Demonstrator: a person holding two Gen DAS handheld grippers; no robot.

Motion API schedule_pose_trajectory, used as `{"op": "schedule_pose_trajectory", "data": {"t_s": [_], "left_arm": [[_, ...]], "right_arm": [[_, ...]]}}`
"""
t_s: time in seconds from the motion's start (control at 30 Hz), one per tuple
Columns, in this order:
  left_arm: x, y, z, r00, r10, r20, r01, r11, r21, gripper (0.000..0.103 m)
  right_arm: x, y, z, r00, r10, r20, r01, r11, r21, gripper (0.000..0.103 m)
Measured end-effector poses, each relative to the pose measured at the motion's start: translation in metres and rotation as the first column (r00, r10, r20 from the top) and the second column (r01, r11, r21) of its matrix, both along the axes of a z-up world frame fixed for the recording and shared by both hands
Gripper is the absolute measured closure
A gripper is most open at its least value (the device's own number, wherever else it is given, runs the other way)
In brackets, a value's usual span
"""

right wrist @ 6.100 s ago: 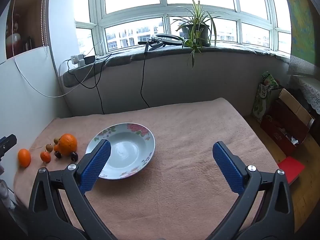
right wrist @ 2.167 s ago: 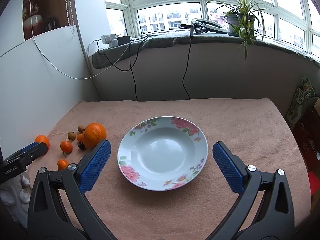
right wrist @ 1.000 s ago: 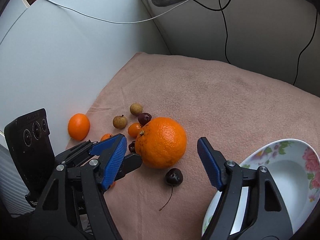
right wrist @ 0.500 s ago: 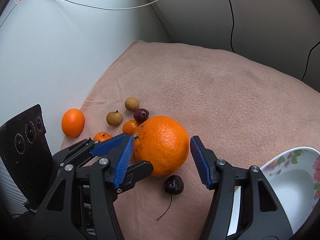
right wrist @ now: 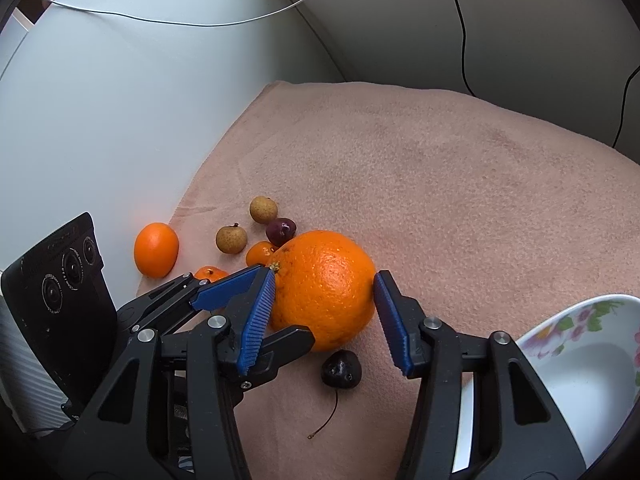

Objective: Organize fruits
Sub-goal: 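Close the right gripper on the large orange and lift it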

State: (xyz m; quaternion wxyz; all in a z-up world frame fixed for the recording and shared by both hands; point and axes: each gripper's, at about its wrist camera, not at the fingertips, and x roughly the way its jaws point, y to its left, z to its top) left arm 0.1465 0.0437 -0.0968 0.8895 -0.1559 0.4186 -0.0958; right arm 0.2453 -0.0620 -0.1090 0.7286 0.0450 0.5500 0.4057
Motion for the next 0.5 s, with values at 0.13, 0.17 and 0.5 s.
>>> {"op": "schedule_pose_trajectory", "data": {"t_s": [0.13,0.17,0.5], "left_arm": [[0.002,-0.002,0.002,1.000,-0.003,-0.004,0.003,1.000,0.013,0.039],[0.003,-0.003,0.002,1.000,-0.005,-0.004,0.005,1.000,0.016,0.039],[0.015,-0.010,-0.006,0.999,-0.016,-0.042,0.018,0.999,0.044,0.030]], "right_arm": [[0.004,-0.002,-0.002,0.999,-0.004,-0.032,0.005,1.000,0.011,0.049],[0.005,-0.003,-0.002,0.999,-0.004,-0.038,0.005,1.000,0.016,0.049],[0.016,-0.009,-0.006,0.995,-0.016,-0.096,0.021,0.998,0.051,0.049]]}}
